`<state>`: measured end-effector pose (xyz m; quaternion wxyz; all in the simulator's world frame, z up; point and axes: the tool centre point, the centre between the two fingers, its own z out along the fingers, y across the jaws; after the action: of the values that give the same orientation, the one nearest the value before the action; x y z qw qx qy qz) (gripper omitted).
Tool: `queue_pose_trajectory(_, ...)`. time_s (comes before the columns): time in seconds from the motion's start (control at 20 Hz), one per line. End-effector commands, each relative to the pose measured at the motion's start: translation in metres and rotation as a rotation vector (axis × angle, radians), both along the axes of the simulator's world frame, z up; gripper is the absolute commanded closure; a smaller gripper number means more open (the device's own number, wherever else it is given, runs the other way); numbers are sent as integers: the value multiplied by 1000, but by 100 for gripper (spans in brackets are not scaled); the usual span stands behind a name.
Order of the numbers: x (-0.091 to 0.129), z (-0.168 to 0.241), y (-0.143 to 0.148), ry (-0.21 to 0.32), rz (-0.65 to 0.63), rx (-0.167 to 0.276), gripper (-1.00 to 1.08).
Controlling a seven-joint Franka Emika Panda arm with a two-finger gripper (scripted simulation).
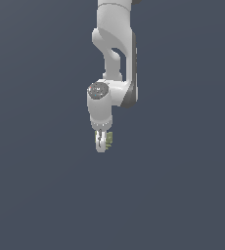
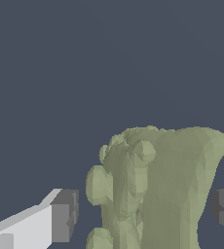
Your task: Pick up the object and move it to a goal position.
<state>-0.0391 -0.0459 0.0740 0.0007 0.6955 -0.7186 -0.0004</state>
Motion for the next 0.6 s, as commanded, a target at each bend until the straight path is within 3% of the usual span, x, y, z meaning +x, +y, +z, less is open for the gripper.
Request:
queue_pose_trajectory(0.0,1,-6,0,-1,0,0,-92)
queue_pose_trajectory(0.1,1,-7,0,-1,0,0,-92)
queue_pose_trajectory(0.15,1,-7,0,-1,0,0,108)
queue_pose_trajectory(0.55,1,-7,0,-1,0,0,108)
